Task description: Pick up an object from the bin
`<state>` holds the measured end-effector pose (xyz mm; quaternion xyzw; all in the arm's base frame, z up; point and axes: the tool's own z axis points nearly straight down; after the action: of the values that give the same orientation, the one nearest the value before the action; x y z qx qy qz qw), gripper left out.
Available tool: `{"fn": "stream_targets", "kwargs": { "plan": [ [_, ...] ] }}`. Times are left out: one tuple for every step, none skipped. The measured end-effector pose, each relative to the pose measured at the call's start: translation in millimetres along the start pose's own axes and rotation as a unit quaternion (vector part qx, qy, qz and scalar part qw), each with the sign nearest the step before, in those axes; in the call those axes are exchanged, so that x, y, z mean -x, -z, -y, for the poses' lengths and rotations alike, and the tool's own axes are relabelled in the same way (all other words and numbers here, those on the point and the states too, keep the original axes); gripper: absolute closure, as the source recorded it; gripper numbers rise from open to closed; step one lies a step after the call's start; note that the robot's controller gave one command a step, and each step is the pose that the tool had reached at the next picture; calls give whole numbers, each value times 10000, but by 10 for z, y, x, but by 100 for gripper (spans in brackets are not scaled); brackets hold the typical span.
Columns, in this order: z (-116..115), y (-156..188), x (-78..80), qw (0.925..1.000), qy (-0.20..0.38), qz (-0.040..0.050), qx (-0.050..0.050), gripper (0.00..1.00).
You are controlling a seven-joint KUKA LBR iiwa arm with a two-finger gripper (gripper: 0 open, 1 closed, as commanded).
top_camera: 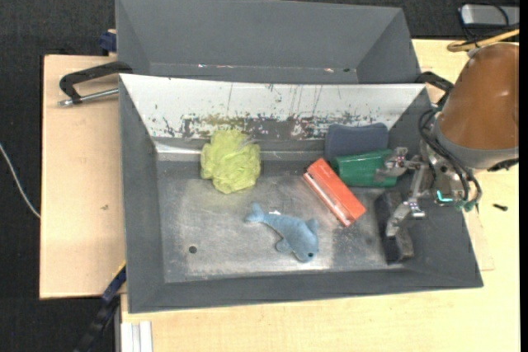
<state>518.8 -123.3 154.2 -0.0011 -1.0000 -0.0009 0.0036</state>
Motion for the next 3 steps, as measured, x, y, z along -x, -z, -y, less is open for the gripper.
{"fn": "stream_targets", "kwargs": {
  "plan": [
    [-5,43,20,10000,9,41,-7,0],
    [-78,-410,634,9990,-394,198,-16,0],
    [-87,-518,559,9992,-381,89,-10,0]
  ]
}}
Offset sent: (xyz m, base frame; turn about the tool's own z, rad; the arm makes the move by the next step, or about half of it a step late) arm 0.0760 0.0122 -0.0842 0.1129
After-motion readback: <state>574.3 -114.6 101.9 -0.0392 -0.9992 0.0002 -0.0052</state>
